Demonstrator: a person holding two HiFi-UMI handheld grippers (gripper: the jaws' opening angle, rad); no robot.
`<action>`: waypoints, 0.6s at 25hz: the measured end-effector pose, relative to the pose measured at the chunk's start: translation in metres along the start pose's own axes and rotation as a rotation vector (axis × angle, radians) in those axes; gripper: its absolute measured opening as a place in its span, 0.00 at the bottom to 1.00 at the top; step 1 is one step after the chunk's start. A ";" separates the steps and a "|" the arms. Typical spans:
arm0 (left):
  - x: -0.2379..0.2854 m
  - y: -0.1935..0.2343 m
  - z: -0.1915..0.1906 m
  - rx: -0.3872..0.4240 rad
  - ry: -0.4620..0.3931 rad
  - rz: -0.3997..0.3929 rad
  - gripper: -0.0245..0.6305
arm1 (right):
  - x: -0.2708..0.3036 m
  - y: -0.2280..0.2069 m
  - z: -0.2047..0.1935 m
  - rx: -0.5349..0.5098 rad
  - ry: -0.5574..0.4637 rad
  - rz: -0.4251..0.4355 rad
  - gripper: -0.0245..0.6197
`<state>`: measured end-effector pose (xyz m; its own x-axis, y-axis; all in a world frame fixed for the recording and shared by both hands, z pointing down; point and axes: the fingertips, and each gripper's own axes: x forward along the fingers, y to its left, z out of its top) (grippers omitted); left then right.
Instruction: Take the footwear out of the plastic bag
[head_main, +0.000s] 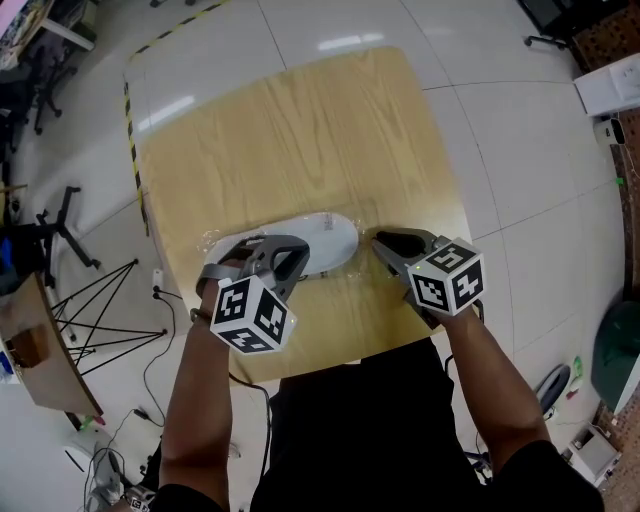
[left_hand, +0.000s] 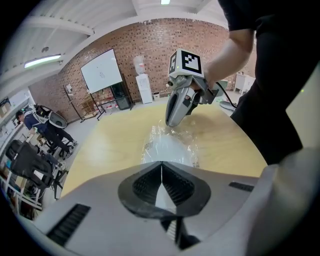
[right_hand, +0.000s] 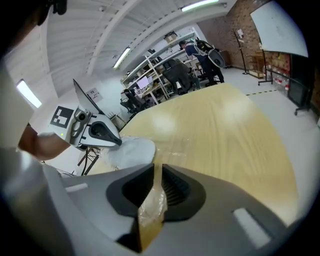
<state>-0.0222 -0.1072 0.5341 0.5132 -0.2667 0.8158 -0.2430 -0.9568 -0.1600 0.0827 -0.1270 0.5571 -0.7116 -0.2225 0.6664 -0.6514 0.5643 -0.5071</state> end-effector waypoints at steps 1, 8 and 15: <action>-0.001 0.000 0.001 0.003 -0.002 0.002 0.05 | 0.002 0.001 0.001 0.008 0.003 0.006 0.12; -0.006 0.000 0.003 0.028 -0.016 0.012 0.05 | 0.023 0.014 0.009 0.118 0.026 0.099 0.22; -0.007 0.001 0.005 0.042 -0.016 0.020 0.05 | 0.035 0.019 0.014 0.188 0.047 0.124 0.24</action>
<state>-0.0224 -0.1071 0.5253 0.5216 -0.2878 0.8032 -0.2189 -0.9550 -0.2000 0.0421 -0.1356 0.5631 -0.7791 -0.1208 0.6151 -0.6003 0.4263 -0.6767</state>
